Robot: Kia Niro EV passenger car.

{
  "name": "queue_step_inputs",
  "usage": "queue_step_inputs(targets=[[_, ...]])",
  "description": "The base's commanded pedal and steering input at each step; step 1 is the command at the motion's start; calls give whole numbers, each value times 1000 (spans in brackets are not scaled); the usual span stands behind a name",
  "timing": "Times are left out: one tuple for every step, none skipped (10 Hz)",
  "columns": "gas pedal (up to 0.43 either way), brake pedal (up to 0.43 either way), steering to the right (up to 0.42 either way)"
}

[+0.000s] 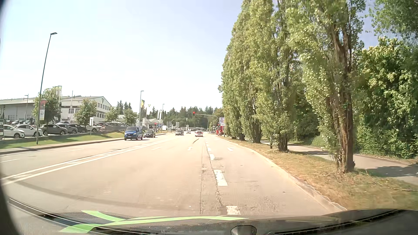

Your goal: Follow the waypoints while adhering to traffic rules and regulations

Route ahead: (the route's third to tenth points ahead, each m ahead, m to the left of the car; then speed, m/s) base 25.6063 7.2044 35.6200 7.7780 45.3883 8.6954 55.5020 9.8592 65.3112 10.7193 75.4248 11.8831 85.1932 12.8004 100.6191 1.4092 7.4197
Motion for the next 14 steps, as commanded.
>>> queue_step_inputs(targets=[[98,0,5],[98,0,3],[98,0,3],[98,0,3],[98,0,3],[98,0,3],[98,0,2],[98,0,2],[98,0,0],[98,0,-2],[98,0,-4],[98,0,-6],[98,0,-8],[98,0,-10]])
